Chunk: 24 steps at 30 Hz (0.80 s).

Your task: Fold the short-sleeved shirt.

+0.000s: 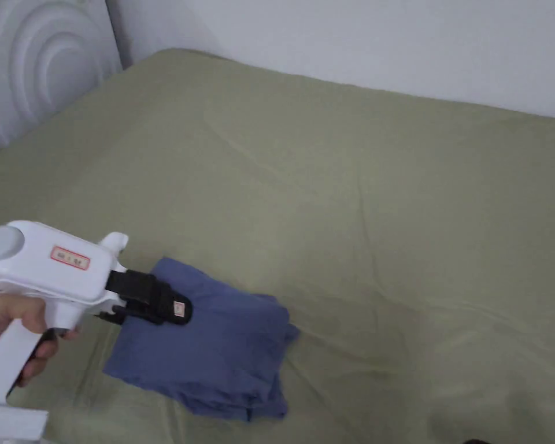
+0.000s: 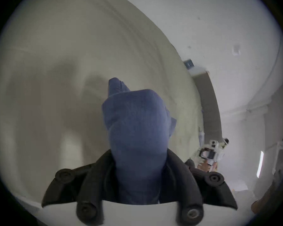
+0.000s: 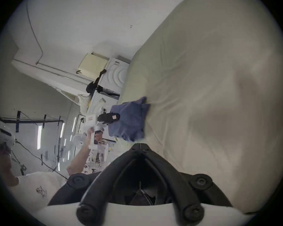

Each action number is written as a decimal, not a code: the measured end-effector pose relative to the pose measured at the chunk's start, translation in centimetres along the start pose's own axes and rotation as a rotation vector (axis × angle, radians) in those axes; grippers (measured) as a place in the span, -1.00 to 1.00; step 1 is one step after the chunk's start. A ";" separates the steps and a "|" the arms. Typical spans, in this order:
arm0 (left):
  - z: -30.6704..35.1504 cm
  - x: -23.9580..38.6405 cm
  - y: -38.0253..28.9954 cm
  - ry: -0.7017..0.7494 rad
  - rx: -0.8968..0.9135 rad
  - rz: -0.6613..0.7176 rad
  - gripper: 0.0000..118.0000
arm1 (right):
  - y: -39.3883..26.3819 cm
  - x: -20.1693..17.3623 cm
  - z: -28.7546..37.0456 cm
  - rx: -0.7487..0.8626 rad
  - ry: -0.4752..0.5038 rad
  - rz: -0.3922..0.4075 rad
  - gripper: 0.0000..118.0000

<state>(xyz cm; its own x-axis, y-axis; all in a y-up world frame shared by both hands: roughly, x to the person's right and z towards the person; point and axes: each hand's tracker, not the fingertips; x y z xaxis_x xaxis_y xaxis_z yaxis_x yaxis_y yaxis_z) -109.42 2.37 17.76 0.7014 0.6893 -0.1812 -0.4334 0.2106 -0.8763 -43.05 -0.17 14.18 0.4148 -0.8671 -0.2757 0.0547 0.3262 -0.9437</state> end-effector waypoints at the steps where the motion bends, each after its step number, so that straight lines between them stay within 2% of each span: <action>1: 1.8 -1.4 0.9 0.034 0.022 0.008 -0.54 | 0.1 -0.3 0.0 0.004 -0.002 0.006 -0.98; 4: 5.4 -5.0 3.7 0.110 0.024 0.031 -0.54 | 0.4 -1.1 0.0 0.016 -0.022 0.035 -0.98; 8: 6.4 -6.2 6.4 0.120 0.025 0.024 -0.52 | 0.8 -1.7 -0.3 0.035 -0.035 0.040 -0.98; 9: 6.3 -6.0 6.8 0.116 0.019 0.009 -0.40 | 0.8 -1.8 -0.4 0.037 -0.038 0.039 -0.98; 10: 6.3 -5.8 7.1 0.118 0.016 -0.007 0.01 | 0.9 -1.8 -0.5 0.039 -0.041 0.041 -0.98; 11: 6.3 -6.0 7.4 0.127 0.027 -0.004 0.67 | 1.0 -1.7 -0.5 0.037 -0.041 0.042 -0.98; 12: 6.5 -5.9 7.6 0.140 0.029 -0.009 0.98 | 1.0 -1.7 -0.6 0.036 -0.040 0.042 -0.98; 18: 9.7 -5.3 6.3 0.291 0.137 -0.004 1.00 | 0.9 -2.0 0.3 0.042 -0.020 0.056 -0.98; 20: 10.8 -4.1 5.2 0.366 0.167 -0.032 1.00 | 0.9 -2.3 1.0 0.053 -0.018 0.068 -0.98; 22: 11.6 -2.0 3.9 0.370 0.173 -0.084 1.00 | 1.0 -2.5 1.8 0.067 -0.011 0.080 -0.98; 23: 12.0 -0.4 3.2 0.384 0.208 -0.100 0.71 | 1.0 -2.8 2.3 0.082 -0.012 0.092 -0.98; 24: 12.2 1.4 2.2 0.380 0.284 -0.129 0.03 | 1.0 -3.3 3.0 0.096 -0.004 0.108 -0.98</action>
<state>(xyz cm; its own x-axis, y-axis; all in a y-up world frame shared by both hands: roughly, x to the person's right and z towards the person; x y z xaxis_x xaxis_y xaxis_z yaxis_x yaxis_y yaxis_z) -116.30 12.27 21.07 0.8937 0.3541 -0.2754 -0.4289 0.4948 -0.7558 -41.66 4.12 14.66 0.4264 -0.8236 -0.3740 0.0962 0.4524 -0.8866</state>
